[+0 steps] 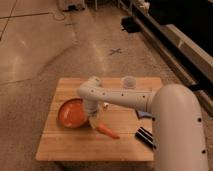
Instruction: Push the ceramic bowl across the table
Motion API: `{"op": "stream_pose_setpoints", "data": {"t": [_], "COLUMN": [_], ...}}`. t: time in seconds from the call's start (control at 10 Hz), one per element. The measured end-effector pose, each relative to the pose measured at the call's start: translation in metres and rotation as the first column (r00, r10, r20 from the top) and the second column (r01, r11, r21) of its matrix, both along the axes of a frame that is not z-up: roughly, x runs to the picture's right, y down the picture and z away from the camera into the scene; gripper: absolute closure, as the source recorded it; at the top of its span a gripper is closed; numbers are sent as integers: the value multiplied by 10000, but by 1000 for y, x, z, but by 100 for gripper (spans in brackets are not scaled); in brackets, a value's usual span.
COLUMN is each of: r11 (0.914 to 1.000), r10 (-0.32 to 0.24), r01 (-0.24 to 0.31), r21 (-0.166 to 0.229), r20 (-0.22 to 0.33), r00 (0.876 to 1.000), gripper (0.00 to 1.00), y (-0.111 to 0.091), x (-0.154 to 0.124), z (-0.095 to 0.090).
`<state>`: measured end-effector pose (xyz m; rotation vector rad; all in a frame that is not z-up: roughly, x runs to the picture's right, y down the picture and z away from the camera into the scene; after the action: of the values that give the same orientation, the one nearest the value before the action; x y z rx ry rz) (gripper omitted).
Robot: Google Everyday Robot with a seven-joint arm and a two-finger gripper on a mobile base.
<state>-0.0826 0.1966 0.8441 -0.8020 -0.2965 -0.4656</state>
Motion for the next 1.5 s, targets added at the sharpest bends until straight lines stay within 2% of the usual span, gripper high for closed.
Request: {"op": "stream_pose_setpoints", "data": {"t": [1.5], "r11": [9998], "r10": [-91], "r01": [91], "r21": [-162], "r20": [10], "r00": [10000], "gripper": [35], "y": [6], "x": [32], "z": [-1]}}
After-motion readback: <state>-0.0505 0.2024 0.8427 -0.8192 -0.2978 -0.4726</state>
